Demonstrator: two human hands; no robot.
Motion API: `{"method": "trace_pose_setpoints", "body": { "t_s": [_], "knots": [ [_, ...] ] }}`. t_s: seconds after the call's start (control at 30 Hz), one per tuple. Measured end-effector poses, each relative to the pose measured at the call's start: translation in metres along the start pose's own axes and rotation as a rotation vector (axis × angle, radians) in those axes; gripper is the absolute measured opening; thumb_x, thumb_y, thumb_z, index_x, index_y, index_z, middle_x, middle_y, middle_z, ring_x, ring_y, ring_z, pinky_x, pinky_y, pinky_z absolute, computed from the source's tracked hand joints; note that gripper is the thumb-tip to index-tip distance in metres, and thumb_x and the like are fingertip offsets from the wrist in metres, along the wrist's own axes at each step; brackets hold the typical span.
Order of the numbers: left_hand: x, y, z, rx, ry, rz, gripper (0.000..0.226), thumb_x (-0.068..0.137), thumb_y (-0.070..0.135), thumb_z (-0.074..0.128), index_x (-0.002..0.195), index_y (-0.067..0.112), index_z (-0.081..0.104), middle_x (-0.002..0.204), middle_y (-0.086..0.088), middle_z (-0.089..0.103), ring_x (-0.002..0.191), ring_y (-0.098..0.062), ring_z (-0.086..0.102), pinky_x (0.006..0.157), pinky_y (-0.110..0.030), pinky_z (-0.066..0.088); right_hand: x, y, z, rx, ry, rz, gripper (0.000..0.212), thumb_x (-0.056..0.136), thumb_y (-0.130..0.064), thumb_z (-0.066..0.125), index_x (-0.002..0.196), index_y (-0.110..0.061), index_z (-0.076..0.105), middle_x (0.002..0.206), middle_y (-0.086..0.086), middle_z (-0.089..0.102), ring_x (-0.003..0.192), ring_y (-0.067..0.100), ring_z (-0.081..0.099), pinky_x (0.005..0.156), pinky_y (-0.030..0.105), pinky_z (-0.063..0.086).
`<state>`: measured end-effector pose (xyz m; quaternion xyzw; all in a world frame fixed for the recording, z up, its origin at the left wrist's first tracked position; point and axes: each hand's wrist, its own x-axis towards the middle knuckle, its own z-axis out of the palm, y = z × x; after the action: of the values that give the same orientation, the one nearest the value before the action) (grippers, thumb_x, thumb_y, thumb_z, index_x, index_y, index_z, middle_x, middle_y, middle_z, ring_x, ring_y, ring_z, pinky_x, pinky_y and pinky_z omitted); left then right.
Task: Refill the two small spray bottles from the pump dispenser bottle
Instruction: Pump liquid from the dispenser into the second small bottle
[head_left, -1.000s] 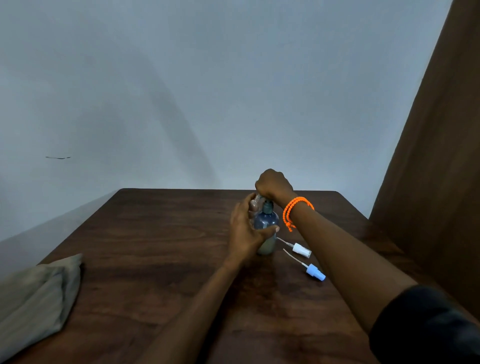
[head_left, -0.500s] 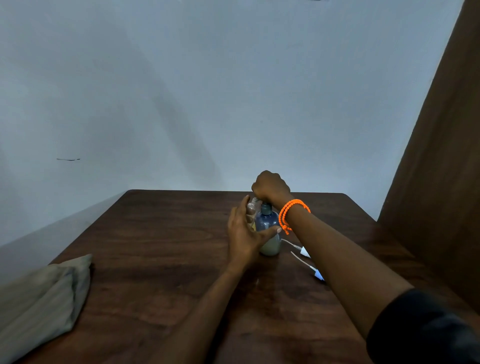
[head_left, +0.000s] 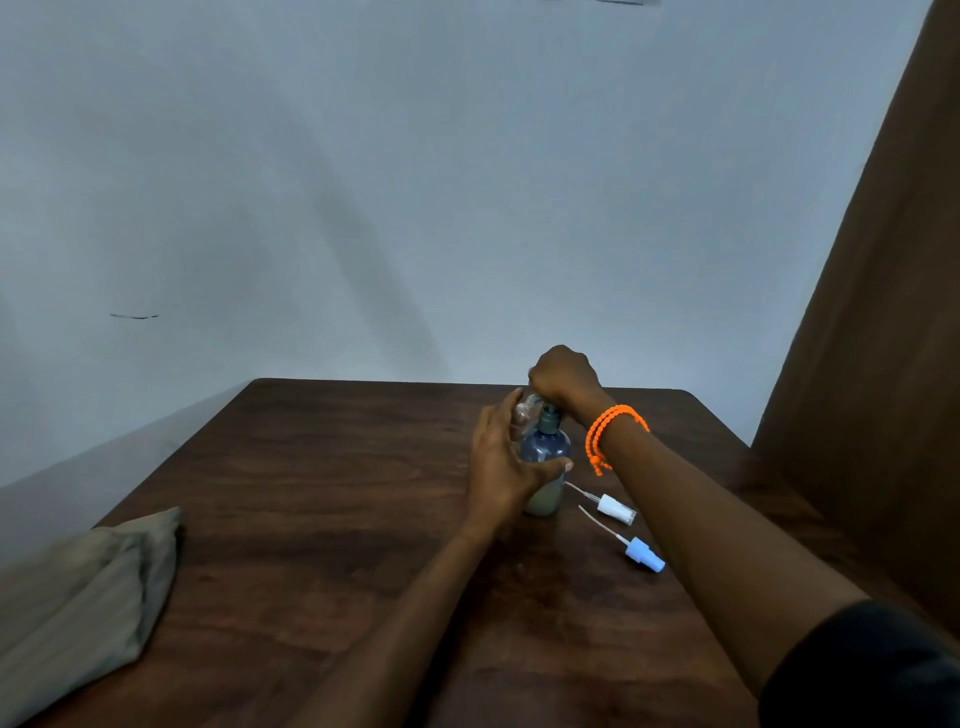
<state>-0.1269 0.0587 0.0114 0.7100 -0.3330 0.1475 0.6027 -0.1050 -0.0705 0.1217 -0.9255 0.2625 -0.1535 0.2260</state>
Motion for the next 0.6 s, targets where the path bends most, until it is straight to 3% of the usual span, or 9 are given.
{"method": "trace_pose_setpoints", "body": {
  "t_s": [0.13, 0.2, 0.33, 0.47, 0.6],
  "knots": [
    [0.0005, 0.0012, -0.0024, 0.021, -0.004, 0.021, 0.101, 0.056, 0.025, 0.101, 0.145, 0.017, 0.053, 0.127, -0.001, 0.061, 0.118, -0.014, 0.057, 0.094, -0.007, 0.043, -0.001, -0.0102, -0.0058, -0.064, 0.02, -0.048, 0.016, 0.09, -0.016, 0.052, 0.075, -0.012, 0.053, 0.079, 0.005, 0.054, 0.069, 0.023, 0.053, 0.057, 0.028, 0.04],
    [0.0003, 0.0014, -0.0023, 0.03, -0.005, 0.018, 0.102, 0.056, 0.024, 0.1, 0.146, 0.016, 0.053, 0.128, -0.002, 0.061, 0.118, -0.013, 0.056, 0.091, 0.0, 0.038, -0.0031, -0.01, -0.0069, -0.097, 0.019, -0.058, 0.013, 0.09, -0.016, 0.052, 0.078, -0.013, 0.054, 0.083, 0.005, 0.054, 0.077, 0.027, 0.056, 0.061, 0.03, 0.042],
    [-0.0017, -0.002, 0.0007, 0.045, 0.016, -0.002, 0.106, 0.056, 0.025, 0.101, 0.149, 0.016, 0.051, 0.131, -0.002, 0.06, 0.118, -0.014, 0.057, 0.091, -0.001, 0.039, -0.0077, -0.0033, 0.0007, -0.124, 0.031, -0.061, 0.011, 0.09, -0.017, 0.051, 0.08, -0.013, 0.054, 0.083, 0.005, 0.054, 0.078, 0.029, 0.055, 0.062, 0.031, 0.04],
    [-0.0027, 0.0008, -0.0003, 0.041, 0.012, -0.008, 0.108, 0.055, 0.027, 0.101, 0.15, 0.018, 0.05, 0.129, -0.001, 0.058, 0.117, -0.015, 0.058, 0.094, -0.02, 0.05, -0.0067, -0.0028, 0.0006, -0.089, 0.006, -0.048, 0.017, 0.089, -0.017, 0.05, 0.072, -0.015, 0.05, 0.08, 0.005, 0.056, 0.077, 0.029, 0.057, 0.059, 0.03, 0.041],
    [-0.0021, -0.0004, 0.0018, 0.05, 0.007, 0.001, 0.106, 0.056, 0.025, 0.101, 0.148, 0.015, 0.051, 0.129, -0.003, 0.06, 0.115, -0.012, 0.056, 0.093, -0.007, 0.043, -0.003, -0.0029, -0.0018, -0.038, -0.009, -0.035, 0.018, 0.088, -0.016, 0.05, 0.07, -0.014, 0.051, 0.076, 0.005, 0.057, 0.066, 0.023, 0.053, 0.054, 0.028, 0.039]
  ]
}}
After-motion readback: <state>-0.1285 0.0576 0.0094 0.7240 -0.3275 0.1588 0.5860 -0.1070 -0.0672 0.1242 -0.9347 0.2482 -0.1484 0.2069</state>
